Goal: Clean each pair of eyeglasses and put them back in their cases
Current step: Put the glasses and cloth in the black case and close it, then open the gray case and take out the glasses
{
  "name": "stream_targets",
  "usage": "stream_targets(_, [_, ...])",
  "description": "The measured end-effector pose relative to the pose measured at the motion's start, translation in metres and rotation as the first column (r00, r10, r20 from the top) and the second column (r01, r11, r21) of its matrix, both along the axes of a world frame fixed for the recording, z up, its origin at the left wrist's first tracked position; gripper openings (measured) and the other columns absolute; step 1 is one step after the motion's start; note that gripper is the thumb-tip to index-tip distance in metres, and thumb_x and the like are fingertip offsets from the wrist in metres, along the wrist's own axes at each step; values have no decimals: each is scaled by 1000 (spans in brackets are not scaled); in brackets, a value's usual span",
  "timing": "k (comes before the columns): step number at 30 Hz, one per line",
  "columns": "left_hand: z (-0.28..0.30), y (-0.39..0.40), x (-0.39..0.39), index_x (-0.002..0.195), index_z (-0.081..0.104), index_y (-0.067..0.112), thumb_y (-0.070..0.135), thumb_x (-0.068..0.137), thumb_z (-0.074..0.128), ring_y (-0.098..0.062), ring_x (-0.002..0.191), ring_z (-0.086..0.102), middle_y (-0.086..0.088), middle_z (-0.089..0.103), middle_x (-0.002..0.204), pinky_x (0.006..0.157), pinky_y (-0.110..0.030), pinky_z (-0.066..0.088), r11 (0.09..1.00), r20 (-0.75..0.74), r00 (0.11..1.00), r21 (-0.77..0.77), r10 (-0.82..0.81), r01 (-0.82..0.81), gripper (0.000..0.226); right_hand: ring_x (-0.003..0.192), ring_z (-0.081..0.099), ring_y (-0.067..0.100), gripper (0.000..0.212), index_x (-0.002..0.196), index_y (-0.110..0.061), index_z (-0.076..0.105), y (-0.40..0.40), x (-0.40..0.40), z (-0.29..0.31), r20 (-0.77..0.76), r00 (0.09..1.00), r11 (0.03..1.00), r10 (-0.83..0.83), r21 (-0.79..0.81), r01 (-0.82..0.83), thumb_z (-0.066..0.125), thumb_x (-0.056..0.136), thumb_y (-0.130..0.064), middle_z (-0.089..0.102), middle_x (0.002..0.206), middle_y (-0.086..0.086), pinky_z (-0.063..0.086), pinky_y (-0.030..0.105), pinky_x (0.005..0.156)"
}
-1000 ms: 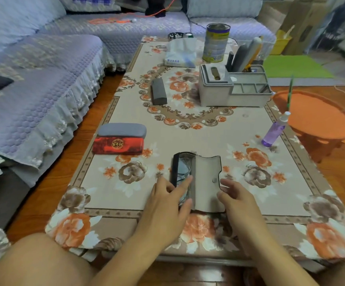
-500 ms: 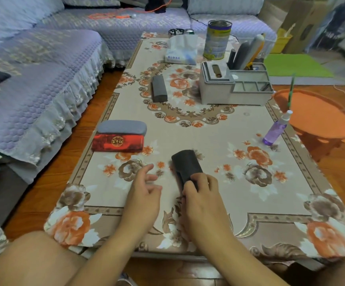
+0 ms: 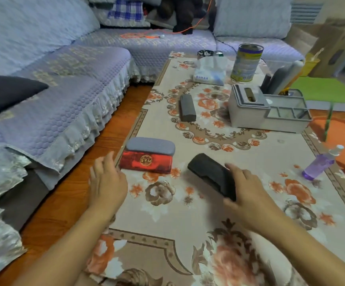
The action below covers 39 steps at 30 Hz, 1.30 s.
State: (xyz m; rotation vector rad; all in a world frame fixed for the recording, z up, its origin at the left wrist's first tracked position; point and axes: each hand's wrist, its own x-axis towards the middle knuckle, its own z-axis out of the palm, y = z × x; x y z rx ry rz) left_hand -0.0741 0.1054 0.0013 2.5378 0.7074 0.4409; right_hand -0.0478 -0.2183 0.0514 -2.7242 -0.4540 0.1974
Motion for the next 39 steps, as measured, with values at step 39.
stream_targets(39, [-32,17,20,158,6,27,38,101,36,-9,93,51,-1,34,143,67,-20,54,992,-152,988,121,-20,39,65,140,29,42,75,150,-13,26,195,325,-37,-80,910,912,-407,20,410,62,87,-31,32,152,23,35,51,113])
